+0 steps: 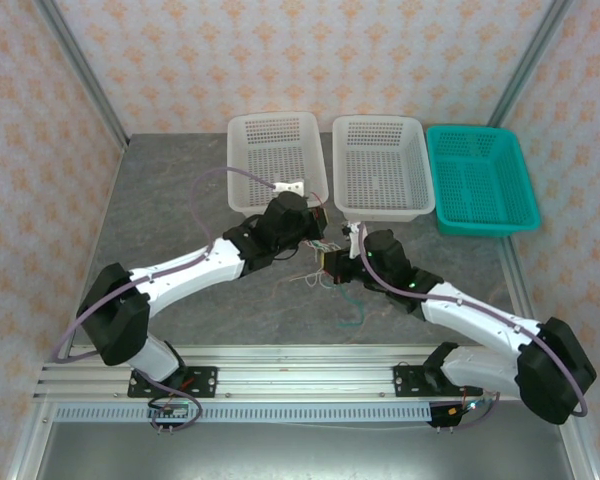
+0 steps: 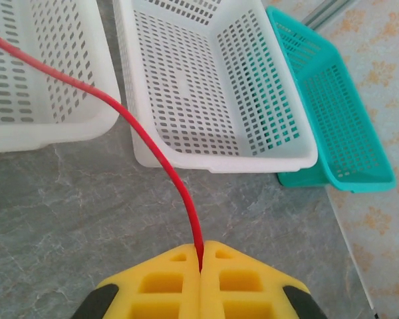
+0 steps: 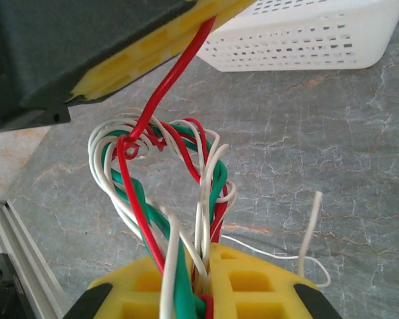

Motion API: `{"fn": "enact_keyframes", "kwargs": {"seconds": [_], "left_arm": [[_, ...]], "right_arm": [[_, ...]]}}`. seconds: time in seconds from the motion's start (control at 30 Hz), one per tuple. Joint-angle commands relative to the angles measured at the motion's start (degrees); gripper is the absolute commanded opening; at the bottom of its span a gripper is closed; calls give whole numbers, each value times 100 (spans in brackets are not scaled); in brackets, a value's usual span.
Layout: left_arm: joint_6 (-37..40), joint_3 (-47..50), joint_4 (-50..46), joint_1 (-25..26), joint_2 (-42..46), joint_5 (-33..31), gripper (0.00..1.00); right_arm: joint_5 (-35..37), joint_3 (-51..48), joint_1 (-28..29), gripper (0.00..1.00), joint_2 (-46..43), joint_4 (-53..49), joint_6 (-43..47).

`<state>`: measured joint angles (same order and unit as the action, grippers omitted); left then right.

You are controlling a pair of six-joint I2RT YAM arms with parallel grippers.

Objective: Untangle the cables

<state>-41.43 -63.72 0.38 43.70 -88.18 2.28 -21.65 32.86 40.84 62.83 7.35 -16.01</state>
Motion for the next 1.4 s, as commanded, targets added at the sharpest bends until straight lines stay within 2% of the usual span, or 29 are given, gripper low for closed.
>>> {"fn": "enact_keyframes", "kwargs": {"seconds": [0.0, 0.13, 0.23, 0.4, 0.53, 0.67, 0.77, 0.93, 1.03, 1.1, 1.17, 1.27, 1.37], "left_arm": [[-75, -154, -245, -117, 344, -14, 0], [-93, -127, -335, -320, 1005, 27, 0], [-34, -223, -490, -360, 1259, 81, 0], [-166, -116, -435, -362, 1176, 430, 0], [-237, 65, -203, -335, 999, 695, 0], [-290, 123, -199, -276, 825, 760, 0], [-300, 151, -212, -249, 769, 722, 0], [-284, 149, -251, -243, 712, 752, 0], [-277, 137, -259, -237, 706, 805, 0], [-253, 103, -284, -242, 697, 856, 0], [-189, 4, -336, -239, 655, 1010, 0], [-96, -194, -444, -244, 561, 1326, 0], [-97, -290, -501, -240, 529, 1425, 0]], "right_arm": [[358, -214, 34, 1, -75, 295, 34], [808, -833, 30, 12, 446, 784, -157], [597, -944, 29, 17, 923, 772, -277], [349, -967, 34, 21, 550, 657, -331], [276, -994, 38, 48, -381, 450, 41], [165, -897, 30, 71, -1376, 276, 368], [231, -797, 29, 78, -1812, 332, 317], [227, -437, -77, 79, -1578, 563, -462], [-273, -194, -282, 67, -1038, 763, -1282], [-708, -187, -334, 61, -699, 1111, -1491], [-953, -100, -381, 54, -429, 1040, -1462], [-1330, 103, -445, 54, -199, 613, -918], [-1078, 380, -462, 53, -93, -172, -135]]}}
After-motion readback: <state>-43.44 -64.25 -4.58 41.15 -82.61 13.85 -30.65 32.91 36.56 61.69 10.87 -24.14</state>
